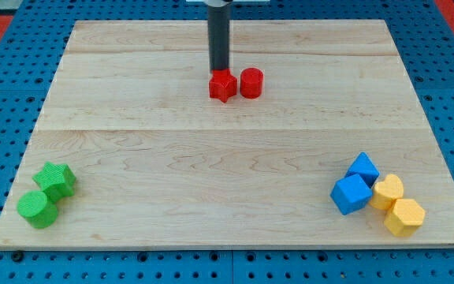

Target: Move the red stra into the green star

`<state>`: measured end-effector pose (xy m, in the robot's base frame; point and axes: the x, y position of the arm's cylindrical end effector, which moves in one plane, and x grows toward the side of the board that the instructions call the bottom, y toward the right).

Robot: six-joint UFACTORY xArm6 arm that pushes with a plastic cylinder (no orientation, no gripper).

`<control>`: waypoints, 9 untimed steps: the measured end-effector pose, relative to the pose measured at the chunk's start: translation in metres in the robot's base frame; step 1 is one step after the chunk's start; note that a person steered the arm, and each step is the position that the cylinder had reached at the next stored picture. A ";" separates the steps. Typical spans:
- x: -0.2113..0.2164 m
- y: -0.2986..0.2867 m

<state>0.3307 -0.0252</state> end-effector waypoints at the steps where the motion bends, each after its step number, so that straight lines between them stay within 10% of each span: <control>1: 0.059 -0.008; 6: 0.135 0.071; 9: 0.170 -0.113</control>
<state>0.5010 -0.1381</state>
